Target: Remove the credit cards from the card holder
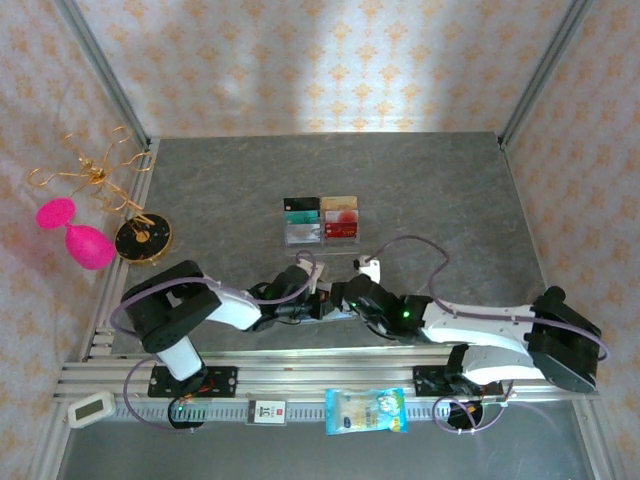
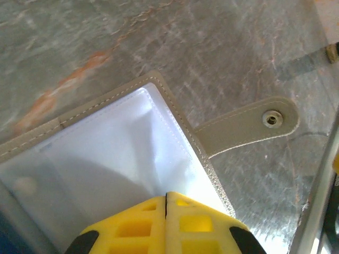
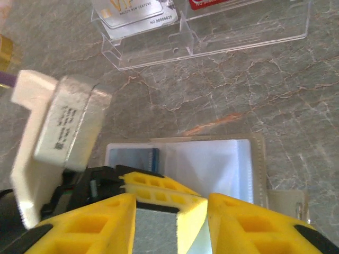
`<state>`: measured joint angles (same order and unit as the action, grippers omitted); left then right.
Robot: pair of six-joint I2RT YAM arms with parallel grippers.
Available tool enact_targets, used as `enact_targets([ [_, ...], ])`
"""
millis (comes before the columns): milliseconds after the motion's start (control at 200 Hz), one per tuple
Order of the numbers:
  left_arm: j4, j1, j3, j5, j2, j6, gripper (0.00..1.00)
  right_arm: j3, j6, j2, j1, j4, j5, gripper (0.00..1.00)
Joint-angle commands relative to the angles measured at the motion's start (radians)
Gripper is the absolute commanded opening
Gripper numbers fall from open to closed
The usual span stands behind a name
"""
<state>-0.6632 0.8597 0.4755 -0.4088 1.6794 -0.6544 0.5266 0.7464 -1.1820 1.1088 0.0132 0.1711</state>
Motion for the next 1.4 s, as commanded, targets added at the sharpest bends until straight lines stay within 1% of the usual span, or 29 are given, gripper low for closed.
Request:
enact_targets([
  [0,-0.003,0.009,0.001,0.001,-0.025,0.008,0.0,-0.003,0.017,0.051,-0.01,-0.016,0.049,0.39],
  [110,0.025,0.0,-0.055,0.073,-0.172,0.004,0.0,0.006,-0.016,0.06,-0.031,0.002,-0.003,0.35],
  [160,0.058,-0.007,-0.081,0.106,-0.244,0.001,0.0,0.009,-0.034,0.056,-0.047,0.025,-0.044,0.31],
  [215,0.082,-0.012,-0.119,0.146,-0.315,-0.007,0.0,0.015,-0.063,0.041,-0.074,0.069,-0.135,0.27],
  [280,0.101,-0.028,-0.171,0.17,-0.382,-0.015,0.0,0.047,-0.09,-0.006,-0.099,0.1,-0.249,0.25],
  [385,0.126,-0.072,-0.231,0.154,-0.431,-0.007,0.0,0.117,-0.116,-0.131,-0.113,0.12,-0.375,0.23],
  [456,0.126,-0.092,-0.258,0.152,-0.428,0.002,0.0,0.144,-0.113,-0.208,-0.122,0.148,-0.45,0.22],
  [521,0.128,-0.108,-0.266,0.15,-0.414,0.013,0.0,0.166,-0.105,-0.268,-0.133,0.158,-0.491,0.21],
  [641,0.097,-0.124,-0.286,0.167,-0.395,0.028,0.0,0.181,-0.096,-0.343,-0.147,0.149,-0.496,0.19],
  [821,0.08,-0.125,-0.257,0.148,-0.326,0.05,0.0,0.18,-0.088,-0.39,-0.159,0.128,-0.476,0.19],
  [991,0.123,-0.126,-0.252,0.18,-0.304,0.062,0.0,0.158,-0.078,-0.397,-0.17,0.119,-0.435,0.18],
  [1216,0.109,-0.126,-0.271,0.162,-0.295,0.056,0.0,0.128,-0.061,-0.376,-0.177,0.116,-0.409,0.19],
  [1392,0.106,-0.124,-0.274,0.153,-0.288,0.059,0.0,0.088,-0.039,-0.366,-0.194,0.163,-0.467,0.18],
])
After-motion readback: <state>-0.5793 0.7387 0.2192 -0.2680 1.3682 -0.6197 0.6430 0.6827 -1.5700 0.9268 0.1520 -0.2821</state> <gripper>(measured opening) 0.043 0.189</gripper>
